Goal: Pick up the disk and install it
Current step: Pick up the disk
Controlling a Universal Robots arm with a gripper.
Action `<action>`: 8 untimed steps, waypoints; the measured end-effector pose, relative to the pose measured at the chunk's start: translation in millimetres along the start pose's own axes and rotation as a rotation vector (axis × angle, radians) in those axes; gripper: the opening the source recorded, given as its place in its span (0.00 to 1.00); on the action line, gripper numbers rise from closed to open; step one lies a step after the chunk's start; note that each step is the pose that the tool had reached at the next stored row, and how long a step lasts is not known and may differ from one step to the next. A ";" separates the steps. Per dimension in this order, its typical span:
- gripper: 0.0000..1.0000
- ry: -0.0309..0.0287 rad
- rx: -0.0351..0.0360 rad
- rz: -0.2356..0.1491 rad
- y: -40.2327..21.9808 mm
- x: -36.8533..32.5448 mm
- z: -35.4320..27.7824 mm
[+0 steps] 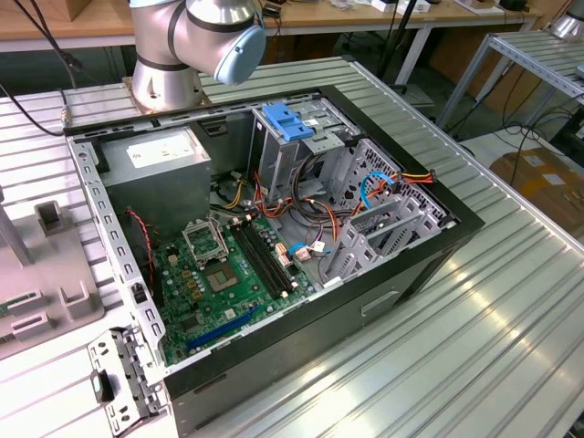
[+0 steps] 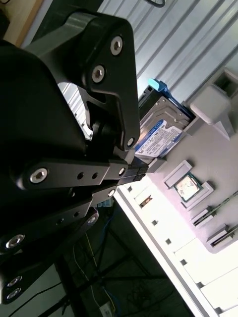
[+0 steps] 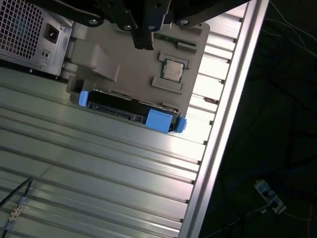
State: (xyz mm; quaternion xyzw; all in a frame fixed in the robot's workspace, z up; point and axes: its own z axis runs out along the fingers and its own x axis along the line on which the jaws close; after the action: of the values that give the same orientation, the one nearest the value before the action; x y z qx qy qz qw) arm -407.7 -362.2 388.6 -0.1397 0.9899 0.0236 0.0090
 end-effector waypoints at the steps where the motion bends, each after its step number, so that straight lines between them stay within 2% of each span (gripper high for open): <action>1: 0.11 0.0006 -0.0003 -0.012 0.0 0.0 0.0; 8: 0.11 0.0015 -0.0008 -0.033 0.0 0.0 0.0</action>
State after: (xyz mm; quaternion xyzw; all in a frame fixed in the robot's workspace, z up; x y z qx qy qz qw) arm -407.7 -362.2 388.6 -0.1560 0.9874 0.0237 0.0086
